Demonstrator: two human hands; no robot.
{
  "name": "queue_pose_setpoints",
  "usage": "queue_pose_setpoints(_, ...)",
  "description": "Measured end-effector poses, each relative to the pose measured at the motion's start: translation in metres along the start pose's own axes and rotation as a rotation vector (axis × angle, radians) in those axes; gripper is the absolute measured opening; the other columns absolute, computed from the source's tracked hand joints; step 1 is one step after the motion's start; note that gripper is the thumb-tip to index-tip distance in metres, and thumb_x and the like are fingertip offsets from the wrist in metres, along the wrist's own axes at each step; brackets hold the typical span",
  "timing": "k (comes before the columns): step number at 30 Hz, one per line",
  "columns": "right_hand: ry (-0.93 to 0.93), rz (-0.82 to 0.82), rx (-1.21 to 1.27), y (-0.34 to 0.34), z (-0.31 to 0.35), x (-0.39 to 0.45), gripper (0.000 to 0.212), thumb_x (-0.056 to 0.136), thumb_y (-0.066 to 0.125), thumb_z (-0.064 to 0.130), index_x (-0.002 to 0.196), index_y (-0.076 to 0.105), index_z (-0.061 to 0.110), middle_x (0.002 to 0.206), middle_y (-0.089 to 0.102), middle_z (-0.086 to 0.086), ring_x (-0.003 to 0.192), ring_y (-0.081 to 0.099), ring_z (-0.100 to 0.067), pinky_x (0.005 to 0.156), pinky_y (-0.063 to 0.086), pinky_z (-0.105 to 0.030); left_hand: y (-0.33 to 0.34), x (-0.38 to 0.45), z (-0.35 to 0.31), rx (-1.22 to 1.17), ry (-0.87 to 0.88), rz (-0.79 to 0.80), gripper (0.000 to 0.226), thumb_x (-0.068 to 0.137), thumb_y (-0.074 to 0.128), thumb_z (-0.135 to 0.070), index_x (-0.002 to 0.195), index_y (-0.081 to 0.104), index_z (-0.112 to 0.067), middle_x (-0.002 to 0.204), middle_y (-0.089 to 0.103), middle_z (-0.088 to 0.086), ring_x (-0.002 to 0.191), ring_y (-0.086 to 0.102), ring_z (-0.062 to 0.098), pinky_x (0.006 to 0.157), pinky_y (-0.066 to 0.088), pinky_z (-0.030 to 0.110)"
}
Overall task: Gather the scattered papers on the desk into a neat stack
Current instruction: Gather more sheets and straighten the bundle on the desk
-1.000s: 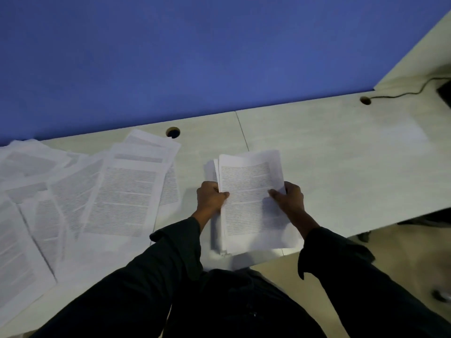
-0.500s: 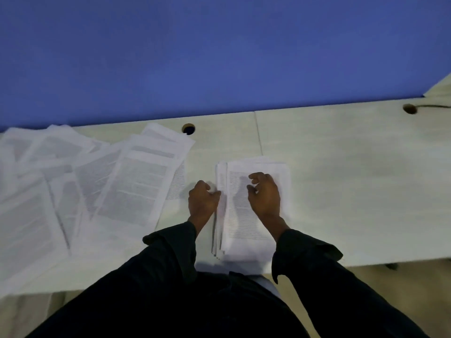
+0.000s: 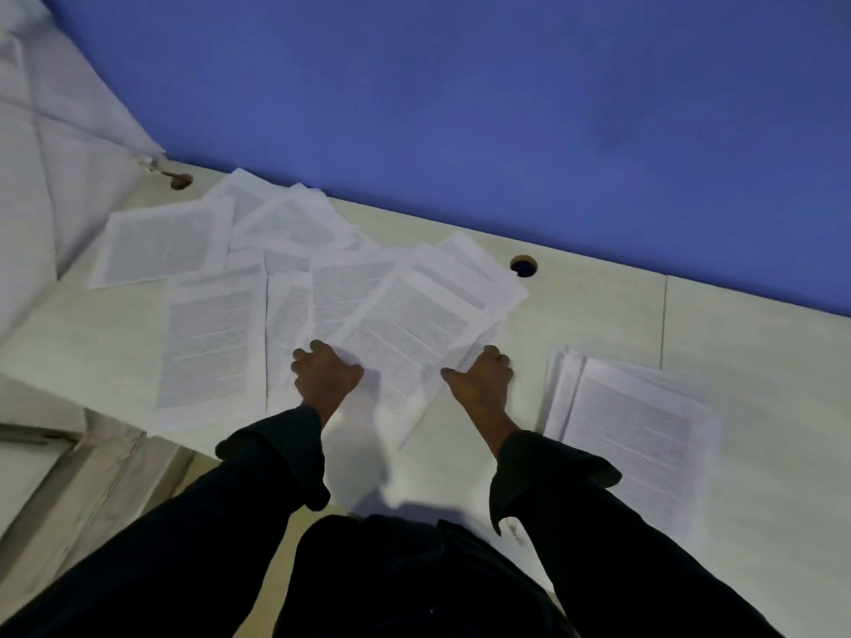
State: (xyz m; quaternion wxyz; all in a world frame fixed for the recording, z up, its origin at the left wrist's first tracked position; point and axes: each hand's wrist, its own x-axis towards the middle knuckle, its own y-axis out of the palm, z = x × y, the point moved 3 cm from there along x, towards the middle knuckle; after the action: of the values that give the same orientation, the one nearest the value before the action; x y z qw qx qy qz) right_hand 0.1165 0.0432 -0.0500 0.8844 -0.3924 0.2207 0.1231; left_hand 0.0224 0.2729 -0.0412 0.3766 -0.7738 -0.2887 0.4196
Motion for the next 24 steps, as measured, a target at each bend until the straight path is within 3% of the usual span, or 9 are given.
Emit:
queue_pose_setpoints(3, 0.163, -0.094, -0.086, 0.017, 0.026, -0.002, 0.095, 0.074, 0.088, 0.047, 0.137, 0.039, -0.004, 0.14, 0.046, -0.021, 0.129, 0.047, -0.036, 0.103, 0.046, -0.042, -0.017, 0.038, 0.004, -0.064, -0.08, -0.023, 0.097, 0.069, 0.089, -0.047, 0.135, 0.037, 0.003, 0.139, 0.039, 0.026, 0.133, 0.038, 0.043, 0.106, 0.039, 0.052)
queue_pose_setpoints(7, 0.42, -0.193, -0.121, 0.054, 0.06, -0.012, 0.118, 0.061, 0.089, 0.066, 0.139, 0.033, -0.004, 0.138, 0.04, -0.021, 0.128, 0.045, -0.035, 0.096, 0.053, -0.046, -0.027, 0.086, -0.008, -0.155, -0.126, -0.032, 0.102, 0.063, 0.089, -0.055, 0.133, 0.041, 0.002, 0.14, 0.041, 0.025, 0.131, 0.041, 0.041, 0.107, 0.039, 0.05)
queue_pose_setpoints(11, 0.55, -0.216, -0.098, 0.08, 0.086, -0.012, 0.126, 0.063, 0.09, 0.06, 0.148, 0.023, -0.004, 0.142, 0.038, -0.022, 0.131, 0.044, -0.039, 0.099, 0.05, -0.049, -0.023, 0.124, -0.017, -0.216, -0.089, 0.028, 0.1, 0.057, 0.086, -0.064, 0.125, 0.044, -0.004, 0.13, 0.058, 0.017, 0.122, 0.054, 0.039, 0.105, 0.043, 0.051)
queue_pose_setpoints(13, 0.593, -0.223, 0.044, 0.082, 0.09, -0.009, 0.109, 0.071, 0.09, 0.046, 0.146, 0.025, 0.002, 0.142, 0.045, -0.021, 0.129, 0.05, -0.04, 0.105, 0.047, -0.05, -0.022, 0.14, -0.022, -0.144, -0.01, 0.09, 0.091, 0.062, 0.081, -0.065, 0.125, 0.049, -0.007, 0.127, 0.06, 0.014, 0.12, 0.055, 0.038, 0.104, 0.044, 0.052)
queue_pose_setpoints(15, 0.558, -0.234, 0.171, 0.076, 0.09, -0.005, 0.077, 0.082, 0.081, 0.027, 0.138, 0.033, 0.004, 0.136, 0.057, -0.021, 0.122, 0.058, -0.043, 0.104, 0.05, -0.05, -0.021, 0.157, -0.03, -0.11, 0.098, 0.123, 0.081, 0.068, 0.08, -0.06, 0.123, 0.054, -0.007, 0.124, 0.062, 0.015, 0.116, 0.057, 0.038, 0.1, 0.048, 0.052)
queue_pose_setpoints(18, 0.499, -0.301, 0.226, 0.055, 0.091, 0.0, 0.043, 0.09, 0.067, 0.017, 0.128, 0.051, 0.004, 0.129, 0.063, -0.02, 0.116, 0.063, -0.041, 0.096, 0.052, -0.044, -0.021, 0.174, -0.051, -0.164, 0.202, 0.194, 0.073, 0.079, 0.08, -0.038, 0.133, 0.047, -0.003, 0.128, 0.061, 0.019, 0.117, 0.059, 0.038, 0.1, 0.049, 0.05)
queue_pose_setpoints(21, 0.547, -0.334, 0.223, 0.038, 0.09, 0.013, 0.048, 0.091, 0.067, 0.017, 0.132, 0.05, 0.0, 0.137, 0.054, -0.022, 0.125, 0.054, -0.042, 0.102, 0.049, -0.044, -0.024, 0.179, -0.081, -0.078, 0.39, 0.263, 0.052, 0.087, 0.068, -0.011, 0.135, 0.049, -0.005, 0.129, 0.062, 0.017, 0.117, 0.059, 0.038, 0.098, 0.049, 0.044)
queue_pose_setpoints(24, 0.65, -0.313, 0.176, 0.027, 0.092, 0.027, 0.078, 0.087, 0.08, 0.033, 0.142, 0.036, 0.0, 0.147, 0.039, -0.023, 0.136, 0.04, -0.04, 0.112, 0.038, -0.046, -0.02, 0.183, -0.11, 0.021, 0.578, 0.286, 0.042, 0.086, 0.066, -0.004, 0.127, 0.061, -0.005, 0.129, 0.064, 0.018, 0.116, 0.06, 0.04, 0.097, 0.051, 0.045)
